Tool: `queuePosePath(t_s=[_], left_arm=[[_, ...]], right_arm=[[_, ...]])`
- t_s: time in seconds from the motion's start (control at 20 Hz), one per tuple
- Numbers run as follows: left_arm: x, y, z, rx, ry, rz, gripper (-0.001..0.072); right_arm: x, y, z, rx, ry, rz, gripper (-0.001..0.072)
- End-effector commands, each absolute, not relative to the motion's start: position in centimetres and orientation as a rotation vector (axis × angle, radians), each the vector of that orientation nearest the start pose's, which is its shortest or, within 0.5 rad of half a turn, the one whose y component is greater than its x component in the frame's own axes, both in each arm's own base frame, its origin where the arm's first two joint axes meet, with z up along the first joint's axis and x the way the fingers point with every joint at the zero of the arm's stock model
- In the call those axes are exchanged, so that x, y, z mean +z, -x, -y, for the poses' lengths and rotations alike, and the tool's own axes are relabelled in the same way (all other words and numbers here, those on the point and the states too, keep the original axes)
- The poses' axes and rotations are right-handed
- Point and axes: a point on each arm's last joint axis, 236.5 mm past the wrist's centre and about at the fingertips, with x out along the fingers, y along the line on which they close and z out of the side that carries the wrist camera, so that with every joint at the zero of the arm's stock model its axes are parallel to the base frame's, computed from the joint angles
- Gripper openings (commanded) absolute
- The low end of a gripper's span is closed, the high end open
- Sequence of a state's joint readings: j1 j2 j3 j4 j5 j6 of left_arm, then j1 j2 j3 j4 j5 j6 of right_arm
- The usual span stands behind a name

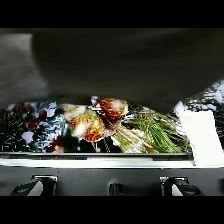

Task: Fold the clothes and pants, and hang the long-sleeved shirts on hangers.

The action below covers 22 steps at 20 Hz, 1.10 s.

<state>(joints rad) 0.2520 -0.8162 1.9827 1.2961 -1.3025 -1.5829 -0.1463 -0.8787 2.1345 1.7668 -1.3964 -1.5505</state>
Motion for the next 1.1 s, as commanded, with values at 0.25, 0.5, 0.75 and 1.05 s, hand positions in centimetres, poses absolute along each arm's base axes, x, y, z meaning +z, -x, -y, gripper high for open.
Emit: queuePosePath(t_s=[0.25, 0.5, 0.75, 1.05], left_arm=[[38.6, -31.2, -1.4, -0.014, 0.167, -0.446, 0.0013], [21.7, -42.2, -1.4, -0.106, 0.259, -0.817, 0.0014], [7.8, -52.8, -0.4, -0.097, 0.295, -0.894, 0.0014], [3.6, -59.9, 0.2, -0.078, 0.281, -0.789, 0.0014]], right_arm=[[39.2, -34.5, -0.6, 0.049, -0.265, -0.520, 0.0031], [22.7, -46.2, 0.3, 0.045, -0.341, -0.912, 0.0032], [8.9, -55.2, 1.5, 0.015, -0.401, -1.029, 0.0032], [2.9, -59.6, 2.7, -0.023, -0.426, -0.988, 0.0032]])
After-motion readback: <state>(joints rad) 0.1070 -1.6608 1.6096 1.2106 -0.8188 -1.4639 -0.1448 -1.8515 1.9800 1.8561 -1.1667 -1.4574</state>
